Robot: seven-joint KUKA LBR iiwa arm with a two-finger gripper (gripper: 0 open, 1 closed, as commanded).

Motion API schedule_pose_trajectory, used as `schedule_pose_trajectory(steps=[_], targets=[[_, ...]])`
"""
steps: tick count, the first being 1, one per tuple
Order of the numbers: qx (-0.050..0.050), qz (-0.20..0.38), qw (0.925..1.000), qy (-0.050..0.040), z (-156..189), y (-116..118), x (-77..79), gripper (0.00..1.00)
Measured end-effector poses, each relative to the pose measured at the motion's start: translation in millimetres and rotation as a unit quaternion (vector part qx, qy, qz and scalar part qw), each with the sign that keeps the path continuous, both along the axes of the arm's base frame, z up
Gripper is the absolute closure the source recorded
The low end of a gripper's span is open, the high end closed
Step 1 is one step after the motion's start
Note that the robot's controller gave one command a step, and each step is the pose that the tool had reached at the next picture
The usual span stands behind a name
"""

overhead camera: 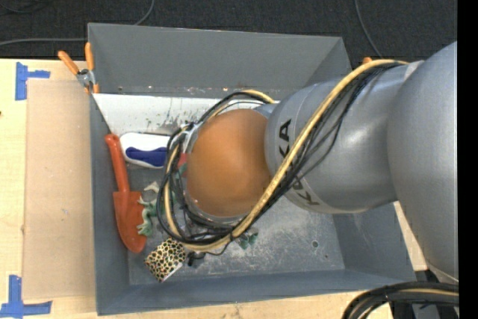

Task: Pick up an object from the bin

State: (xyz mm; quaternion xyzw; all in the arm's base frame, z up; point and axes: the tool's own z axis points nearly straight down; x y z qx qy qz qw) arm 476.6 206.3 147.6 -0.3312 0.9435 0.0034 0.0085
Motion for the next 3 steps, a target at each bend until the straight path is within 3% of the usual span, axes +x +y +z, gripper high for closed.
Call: schedule_pose_trajectory(steps=[1, 2, 3], targets=[[0.000, 0.056, 0.9984, -0.0042, -51, 10, -0.9, 1.00], [-0.004, 0.035, 0.9994, 0.0006, -66, 19, -4.0, 1.00], [-0.001, 0.164, 0.9863, -0.0140, -67, 0, 8.1, 1.00]])
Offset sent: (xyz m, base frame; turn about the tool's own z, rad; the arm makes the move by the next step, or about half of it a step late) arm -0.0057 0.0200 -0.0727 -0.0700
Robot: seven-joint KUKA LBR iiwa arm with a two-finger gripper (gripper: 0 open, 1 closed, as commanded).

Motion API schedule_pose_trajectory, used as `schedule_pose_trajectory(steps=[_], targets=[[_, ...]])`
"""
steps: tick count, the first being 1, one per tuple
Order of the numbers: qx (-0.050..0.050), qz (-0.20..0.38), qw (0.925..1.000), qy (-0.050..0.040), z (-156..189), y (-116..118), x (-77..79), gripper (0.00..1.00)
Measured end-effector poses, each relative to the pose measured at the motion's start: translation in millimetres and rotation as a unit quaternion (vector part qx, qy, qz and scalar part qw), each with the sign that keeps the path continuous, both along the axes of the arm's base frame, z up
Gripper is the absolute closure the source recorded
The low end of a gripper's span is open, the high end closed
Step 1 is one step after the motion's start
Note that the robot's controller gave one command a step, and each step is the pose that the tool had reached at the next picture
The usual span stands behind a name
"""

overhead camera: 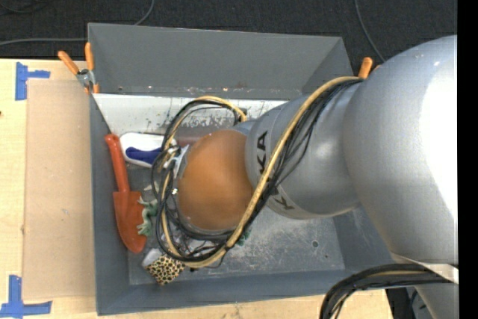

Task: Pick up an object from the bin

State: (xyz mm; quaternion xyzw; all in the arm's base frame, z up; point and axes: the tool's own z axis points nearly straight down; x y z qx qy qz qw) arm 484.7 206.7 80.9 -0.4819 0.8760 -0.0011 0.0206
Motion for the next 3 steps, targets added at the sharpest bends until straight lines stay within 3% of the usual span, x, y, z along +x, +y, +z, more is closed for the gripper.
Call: schedule_pose_trajectory(steps=[1, 2, 3], targets=[[-0.003, -0.095, 0.9954, 0.0149, 86, 9, -3.9, 1.00], [-0.003, -0.002, 1.0000, 0.0061, 23, 6, -1.5, 1.00], [-0.004, -0.004, 1.0000, 0.0077, -1, 6, -2.2, 1.00]])
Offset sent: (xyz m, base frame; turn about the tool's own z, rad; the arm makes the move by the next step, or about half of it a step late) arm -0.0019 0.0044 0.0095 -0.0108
